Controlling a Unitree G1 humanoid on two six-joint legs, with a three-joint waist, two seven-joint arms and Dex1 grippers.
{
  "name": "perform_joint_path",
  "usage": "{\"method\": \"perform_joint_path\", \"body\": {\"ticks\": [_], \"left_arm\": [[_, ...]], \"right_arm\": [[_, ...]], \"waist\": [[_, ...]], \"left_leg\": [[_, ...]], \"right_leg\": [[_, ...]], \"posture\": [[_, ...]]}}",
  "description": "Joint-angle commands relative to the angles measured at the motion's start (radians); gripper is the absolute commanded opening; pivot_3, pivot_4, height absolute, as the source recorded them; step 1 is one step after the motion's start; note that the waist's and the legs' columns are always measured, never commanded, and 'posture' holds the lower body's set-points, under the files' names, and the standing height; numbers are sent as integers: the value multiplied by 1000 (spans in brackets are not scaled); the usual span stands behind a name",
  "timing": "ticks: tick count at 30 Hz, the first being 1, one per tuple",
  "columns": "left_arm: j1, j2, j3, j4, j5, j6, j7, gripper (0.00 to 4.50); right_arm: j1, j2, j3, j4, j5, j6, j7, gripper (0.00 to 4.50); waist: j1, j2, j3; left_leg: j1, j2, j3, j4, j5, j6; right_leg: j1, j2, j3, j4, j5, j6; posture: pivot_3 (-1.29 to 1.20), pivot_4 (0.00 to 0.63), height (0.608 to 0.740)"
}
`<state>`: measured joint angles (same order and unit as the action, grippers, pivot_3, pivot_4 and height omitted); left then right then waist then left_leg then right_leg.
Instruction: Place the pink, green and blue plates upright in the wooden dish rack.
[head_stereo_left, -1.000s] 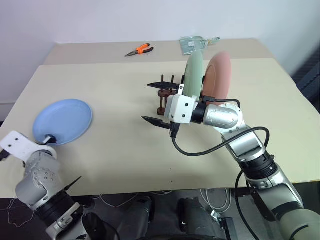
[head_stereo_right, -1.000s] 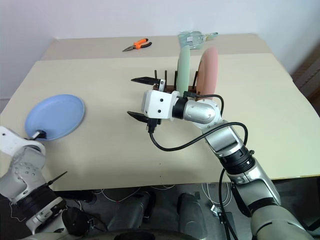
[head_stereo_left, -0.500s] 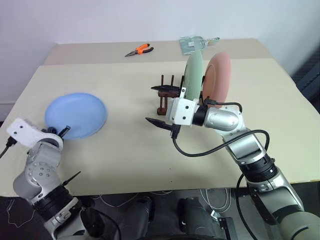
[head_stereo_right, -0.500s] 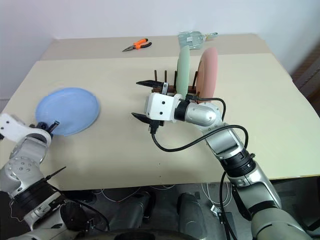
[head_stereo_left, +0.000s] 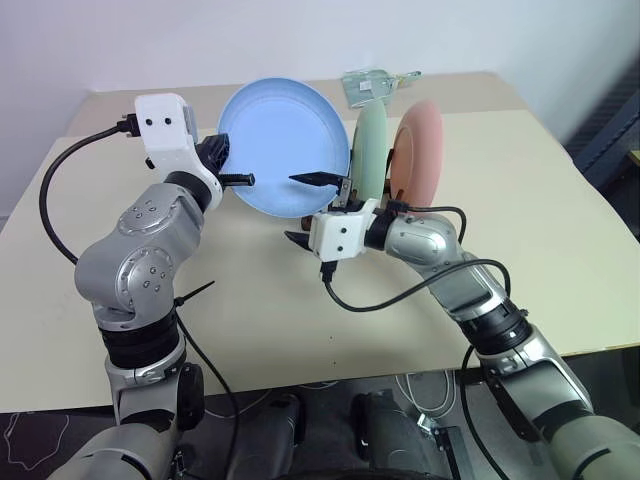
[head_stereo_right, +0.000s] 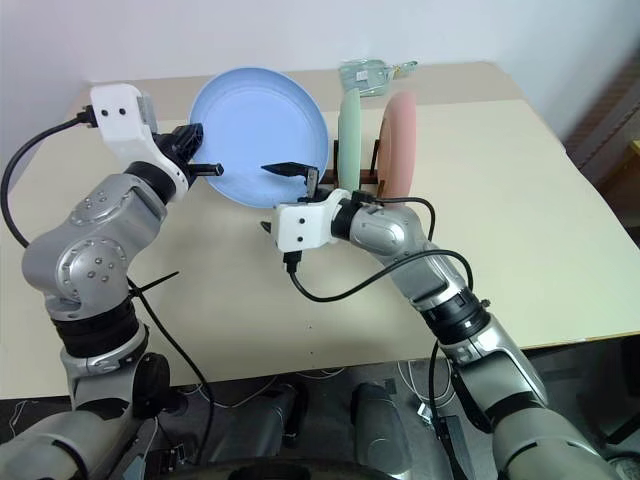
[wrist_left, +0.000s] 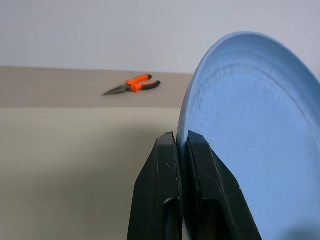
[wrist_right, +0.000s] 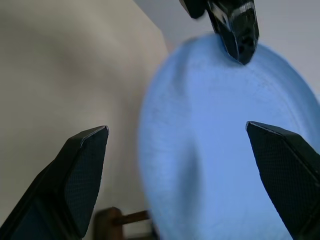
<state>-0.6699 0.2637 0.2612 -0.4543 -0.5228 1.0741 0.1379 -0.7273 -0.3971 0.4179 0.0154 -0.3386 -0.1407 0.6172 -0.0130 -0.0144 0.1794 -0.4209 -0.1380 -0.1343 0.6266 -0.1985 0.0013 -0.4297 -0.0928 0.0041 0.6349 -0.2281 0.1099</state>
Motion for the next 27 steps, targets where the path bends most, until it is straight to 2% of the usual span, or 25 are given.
{"method": "perform_joint_path", "body": {"ticks": [1, 8, 9, 10, 13, 15, 19, 21, 24, 27], "left_arm": [[-24, 6, 10, -52, -8, 7, -11, 0], [-20, -8, 33, -58, -18, 10, -17, 0], [-19, -14, 41, -61, -24, 10, -17, 0], [-17, -19, 49, -65, -33, 7, -21, 0], [-21, -63, 101, -74, -76, -13, -19, 971], [-35, -82, 133, -79, -91, -37, -6, 1912], [-63, -59, 176, -66, -57, -141, 15, 3945], [-73, -3, 234, -18, -1, -236, 32, 3945], [-7, 130, 225, 29, 104, -343, -16, 3945], [198, 258, 198, 112, 240, -490, -109, 3945]], "right_arm": [[-35, 25, -4, 18, -25, -29, -27, 3729], [-36, 50, -6, 33, -35, -39, -25, 203], [-33, 51, -4, 31, -37, -40, -24, 36], [-31, 52, -3, 29, -39, -40, -24, 36], [-25, 55, -1, 26, -48, -39, -31, 0], [-22, 55, 1, 27, -54, -40, -35, 0], [-22, 58, 2, 32, -61, -45, -45, 0], [-29, 64, -1, 39, -56, -59, -53, 0], [-34, 69, -7, 37, -47, -80, -56, 0], [-48, 81, -24, 14, 15, -129, -40, 0]], "waist": [[2, 0, 0], [2, 0, 0], [2, 0, 0], [2, 0, 0], [3, 0, 0], [2, 0, 0], [1, 0, 0], [-1, 0, 0], [-5, 0, 0], [-4, 0, 0]], "left_leg": [[0, 0, 0, 0, 0, 0], [0, 0, 0, 1, 0, 0], [0, 0, 0, 0, 0, 0], [0, 0, 0, 1, 0, 0], [0, 0, 0, 1, 0, 0], [0, 0, 0, 1, 0, 0], [0, 0, 0, 0, 0, 0], [0, 0, 0, 0, 0, 0], [1, 1, 2, -1, 0, -1], [4, 2, 6, -5, 0, -1]], "right_leg": [[0, 0, 0, 0, 0, 0], [1, 0, 0, 0, 0, 0], [1, 0, 0, 0, 0, 0], [1, 0, 0, 0, 0, 0], [1, 0, 0, 0, 0, 0], [1, 0, 0, 0, 0, 0], [0, 0, 0, 0, 0, 0], [0, 0, 0, 0, 0, 0], [-1, 2, 3, 0, 0, -1], [0, 3, 8, -1, 1, -1]], "posture": [[0, 150, 729], [0, 150, 729], [0, 150, 729], [0, 150, 729], [0, 150, 729], [0, 150, 729], [0, 150, 729], [0, 150, 729], [0, 150, 729], [0, 150, 729]]}}
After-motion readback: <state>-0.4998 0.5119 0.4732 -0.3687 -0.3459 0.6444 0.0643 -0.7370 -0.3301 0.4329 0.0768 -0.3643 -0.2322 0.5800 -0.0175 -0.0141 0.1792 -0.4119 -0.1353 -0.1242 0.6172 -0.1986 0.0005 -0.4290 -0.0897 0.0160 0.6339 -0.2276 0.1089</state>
